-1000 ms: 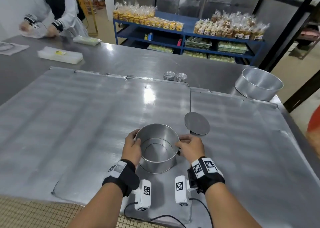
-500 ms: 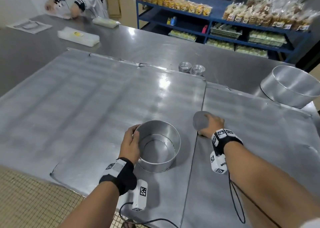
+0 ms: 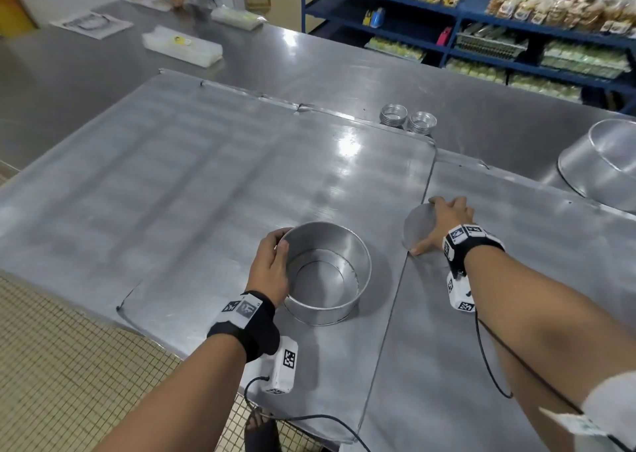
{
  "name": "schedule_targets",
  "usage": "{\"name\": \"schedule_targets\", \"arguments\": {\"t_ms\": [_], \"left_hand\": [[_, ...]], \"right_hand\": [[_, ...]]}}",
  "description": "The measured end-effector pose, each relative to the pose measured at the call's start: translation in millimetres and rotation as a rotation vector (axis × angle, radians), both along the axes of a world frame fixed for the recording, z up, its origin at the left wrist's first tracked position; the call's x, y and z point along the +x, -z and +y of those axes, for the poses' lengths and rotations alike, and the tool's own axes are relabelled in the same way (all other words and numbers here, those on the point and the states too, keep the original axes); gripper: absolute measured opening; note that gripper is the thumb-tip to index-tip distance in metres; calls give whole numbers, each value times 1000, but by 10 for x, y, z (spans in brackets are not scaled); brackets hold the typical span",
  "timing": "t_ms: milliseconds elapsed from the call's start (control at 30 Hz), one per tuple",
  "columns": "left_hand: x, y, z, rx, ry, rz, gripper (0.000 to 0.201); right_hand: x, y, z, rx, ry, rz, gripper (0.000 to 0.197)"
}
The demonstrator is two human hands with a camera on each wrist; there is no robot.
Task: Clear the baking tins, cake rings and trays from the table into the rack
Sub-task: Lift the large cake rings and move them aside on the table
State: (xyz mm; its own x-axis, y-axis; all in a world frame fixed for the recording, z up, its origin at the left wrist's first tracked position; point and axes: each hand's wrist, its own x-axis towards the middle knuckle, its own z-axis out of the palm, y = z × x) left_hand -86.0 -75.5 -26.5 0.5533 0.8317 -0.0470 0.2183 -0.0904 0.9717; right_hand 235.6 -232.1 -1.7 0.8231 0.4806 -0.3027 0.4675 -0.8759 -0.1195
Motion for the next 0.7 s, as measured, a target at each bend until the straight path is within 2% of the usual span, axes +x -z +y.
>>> {"name": "schedule_targets", "arguments": {"t_ms": [167, 300, 400, 467, 533, 633, 700], "left_hand": [[5, 46, 35, 36, 19, -1, 24], [11, 48, 46, 62, 28, 5, 25], [18, 51, 44, 68, 30, 0, 26], [17, 67, 50, 80, 34, -8, 28], [19, 72, 53, 93, 40, -13, 28], [32, 71, 45, 72, 31, -18, 27], [34, 61, 38, 72, 31, -14, 26]], "right_hand": [[-163, -124, -47, 33, 61, -131, 98], [-338, -252, -99, 162, 31, -261, 51], [-466, -463, -128, 201, -49, -206, 48], [-571, -620, -136, 344, -72, -220, 49], [-721, -769, -123, 599, -17, -215, 44], [-1019, -924, -32, 970, 80, -135, 30], [-1225, -989, 54, 1095, 102, -55, 29]]}}
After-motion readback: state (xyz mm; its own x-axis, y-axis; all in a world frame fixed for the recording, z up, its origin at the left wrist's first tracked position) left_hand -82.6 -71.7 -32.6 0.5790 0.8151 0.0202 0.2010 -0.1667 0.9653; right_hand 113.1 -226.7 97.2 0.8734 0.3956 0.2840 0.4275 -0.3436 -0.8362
